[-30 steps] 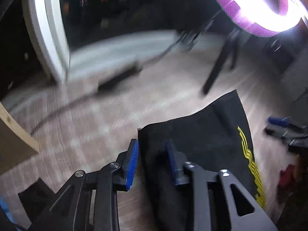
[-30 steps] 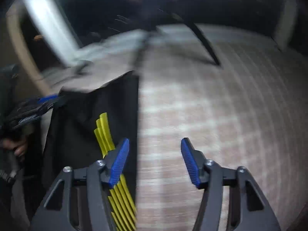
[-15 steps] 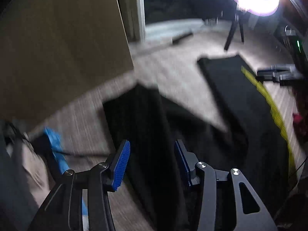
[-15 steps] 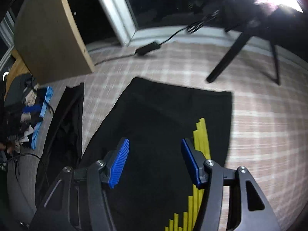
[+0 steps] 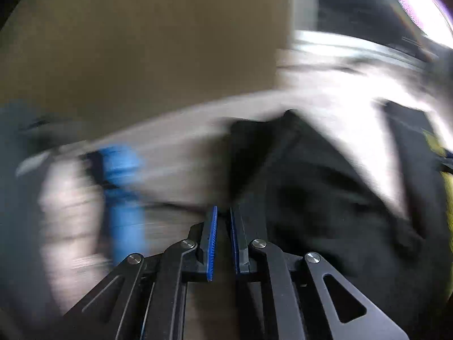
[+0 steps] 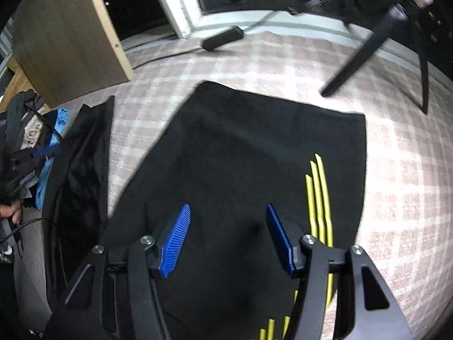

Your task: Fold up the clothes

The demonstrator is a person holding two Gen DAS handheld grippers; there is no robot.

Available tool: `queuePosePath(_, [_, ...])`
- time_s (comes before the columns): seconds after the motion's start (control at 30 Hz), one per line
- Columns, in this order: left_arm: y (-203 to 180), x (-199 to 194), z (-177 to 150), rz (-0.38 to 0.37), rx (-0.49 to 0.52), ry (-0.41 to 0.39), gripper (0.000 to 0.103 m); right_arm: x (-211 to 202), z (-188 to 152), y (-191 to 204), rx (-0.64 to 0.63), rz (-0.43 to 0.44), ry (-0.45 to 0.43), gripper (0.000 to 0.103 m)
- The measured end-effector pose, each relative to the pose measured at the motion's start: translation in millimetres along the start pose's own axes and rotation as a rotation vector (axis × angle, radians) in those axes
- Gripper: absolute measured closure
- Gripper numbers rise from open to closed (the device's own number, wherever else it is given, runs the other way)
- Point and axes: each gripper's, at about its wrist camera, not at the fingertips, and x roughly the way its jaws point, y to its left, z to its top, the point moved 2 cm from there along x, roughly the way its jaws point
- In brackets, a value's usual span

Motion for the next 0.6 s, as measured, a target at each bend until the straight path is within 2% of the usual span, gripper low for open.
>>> queuePosePath(0.03, [4.8, -2.5, -0.9, 0.041, -0.012, -0.008, 0.090, 0.3, 5.4, 10.4, -0.019, 0.022, -0.005, 0.047])
queuePosePath(0.1, [7.5, -11.5, -3.4, 0.119, -0.005, -0.038, 0.071, 8.2, 21.7, 40.8, -0.077, 0.061, -0.012, 0.047])
queuePosePath(0.17, [-0.5, -22.5, -5.1, 0.169, 0.027, -0.086, 0.066, 16.8, 38.6, 72.1, -0.137, 0.100, -0.017, 0.047])
queuePosePath(0.2, [-6.7, -29.3, -5.0, 0.165, 0.040, -0.117, 0.064, 21.1, 47.1, 87.7, -0.167, 0.119, -0.020, 0.047])
queuePosePath(0.23, [-12.2, -33.9, -4.3, 0.133, 0.049, -0.136, 0.063, 28.9, 55.1, 99.5, -0.186, 0.121, -0.021, 0.047])
queuePosePath(0.27, [-16.6, -35.4, -2.7, 0.063, 0.053, -0.140, 0.059, 37.5, 63.0, 110.4, -0.203, 0.119, -0.020, 0.047])
queuePosePath(0.33, [-23.8, -27.9, 1.8, -0.052, 0.058, -0.112, 0.058, 54.8, 78.8, 132.1, -0.237, 0.115, -0.020, 0.047])
queuePosePath(0.47, [-22.7, 2.5, 8.7, -0.050, 0.070, -0.048, 0.059, 87.0, 95.1, 157.5, -0.290, 0.082, 0.010, 0.047])
queuePosePath(0.53, [-16.3, 22.0, 10.8, -0.082, 0.052, -0.003, 0.059, 94.9, 95.8, 163.6, -0.304, 0.090, 0.017, 0.047])
queuePosePath(0.6, [-12.8, 34.6, 7.7, -0.091, 0.043, 0.026, 0.059, 101.2, 94.4, 170.0, -0.350, 0.055, 0.014, 0.056])
